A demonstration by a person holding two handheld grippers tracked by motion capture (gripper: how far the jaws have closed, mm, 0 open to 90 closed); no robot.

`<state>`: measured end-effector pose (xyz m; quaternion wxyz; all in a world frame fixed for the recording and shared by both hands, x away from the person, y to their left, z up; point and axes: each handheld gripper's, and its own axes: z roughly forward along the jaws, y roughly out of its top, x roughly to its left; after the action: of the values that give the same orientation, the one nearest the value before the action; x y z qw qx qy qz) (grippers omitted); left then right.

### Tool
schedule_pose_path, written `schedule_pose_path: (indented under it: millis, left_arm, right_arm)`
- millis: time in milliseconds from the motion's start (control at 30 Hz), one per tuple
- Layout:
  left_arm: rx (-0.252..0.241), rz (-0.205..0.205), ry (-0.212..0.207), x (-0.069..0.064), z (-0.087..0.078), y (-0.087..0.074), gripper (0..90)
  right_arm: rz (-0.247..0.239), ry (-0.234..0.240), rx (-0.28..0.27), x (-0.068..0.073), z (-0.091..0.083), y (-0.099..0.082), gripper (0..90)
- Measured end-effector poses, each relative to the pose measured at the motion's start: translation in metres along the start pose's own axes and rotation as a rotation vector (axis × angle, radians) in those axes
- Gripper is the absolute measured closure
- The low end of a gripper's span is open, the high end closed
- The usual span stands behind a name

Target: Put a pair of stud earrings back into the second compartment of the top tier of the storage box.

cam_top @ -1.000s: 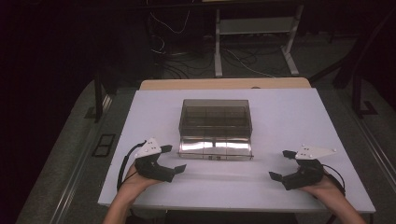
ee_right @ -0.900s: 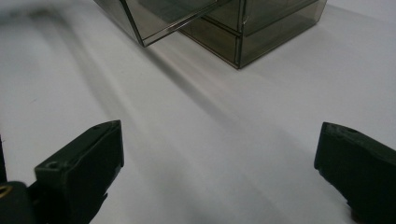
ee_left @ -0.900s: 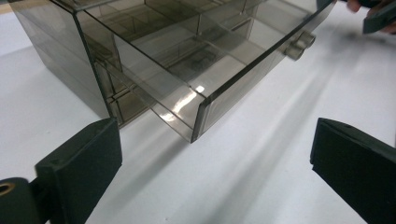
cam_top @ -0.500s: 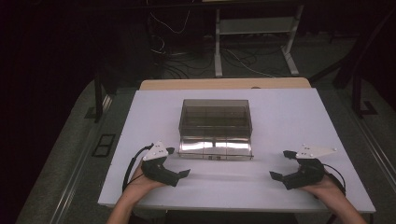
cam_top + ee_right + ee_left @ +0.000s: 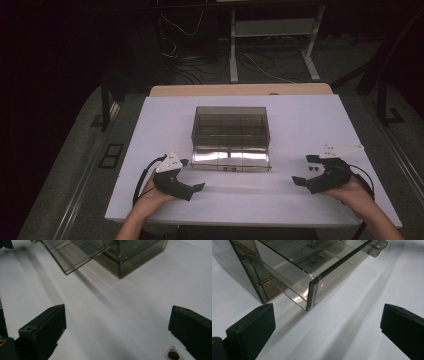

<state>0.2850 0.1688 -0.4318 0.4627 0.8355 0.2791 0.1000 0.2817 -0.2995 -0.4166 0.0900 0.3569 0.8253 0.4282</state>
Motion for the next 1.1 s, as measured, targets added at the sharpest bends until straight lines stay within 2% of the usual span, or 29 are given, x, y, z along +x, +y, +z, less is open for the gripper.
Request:
schedule_pose_path:
  millis: [267, 500, 867, 1100]
  left_arm:
    - [-0.002, 0.001, -0.003, -0.001, 0.001, 0.0, 0.0]
    - [0.002, 0.006, -0.006, -0.001, 0.002, 0.001, 0.0]
    - [-0.008, 0.004, 0.002, 0.001, 0.001, 0.001, 0.0]
    - [-0.01, 0.002, 0.0, 0.001, 0.001, 0.001, 0.0]
  right_arm:
    - [0.008, -0.01, 0.008, -0.011, 0.003, 0.008, 1.0]
    - [-0.007, -0.006, 0.009, -0.016, 0.003, 0.006, 1.0]
    - [0.0, -0.043, 0.019, -0.024, -0.001, 0.0, 1.0]
    - [0.023, -0.073, 0.021, -0.032, -0.006, -0.005, 1.1]
